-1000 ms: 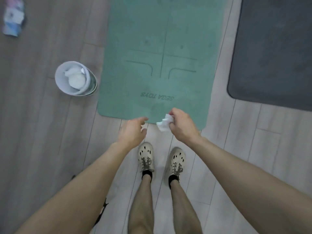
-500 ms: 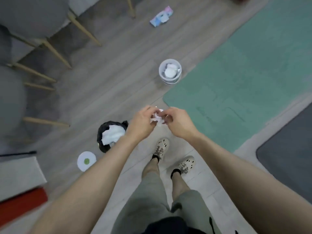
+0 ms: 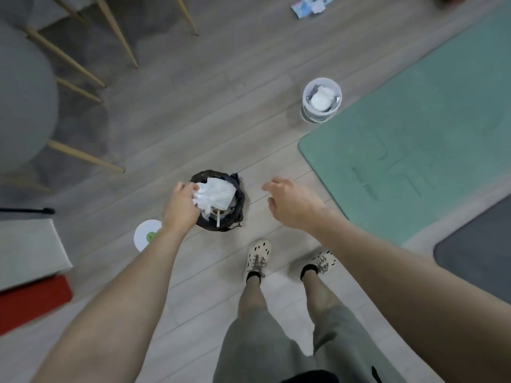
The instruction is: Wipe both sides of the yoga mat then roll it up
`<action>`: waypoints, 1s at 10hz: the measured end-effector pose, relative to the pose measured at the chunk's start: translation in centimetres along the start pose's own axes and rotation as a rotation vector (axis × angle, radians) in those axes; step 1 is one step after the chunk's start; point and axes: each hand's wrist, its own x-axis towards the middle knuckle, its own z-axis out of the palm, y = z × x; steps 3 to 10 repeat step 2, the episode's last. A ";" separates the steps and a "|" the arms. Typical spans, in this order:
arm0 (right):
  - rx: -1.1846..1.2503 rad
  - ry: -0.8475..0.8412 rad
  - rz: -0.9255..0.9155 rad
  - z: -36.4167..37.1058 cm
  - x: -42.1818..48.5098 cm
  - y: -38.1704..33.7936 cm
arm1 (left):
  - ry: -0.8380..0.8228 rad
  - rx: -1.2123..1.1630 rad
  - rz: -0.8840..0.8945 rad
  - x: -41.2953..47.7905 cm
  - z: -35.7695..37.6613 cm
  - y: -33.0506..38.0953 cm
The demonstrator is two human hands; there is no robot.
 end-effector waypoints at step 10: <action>-0.069 -0.040 0.024 2.7 1.6 -0.7 | -0.192 0.163 0.063 -0.1 0.0 -2.2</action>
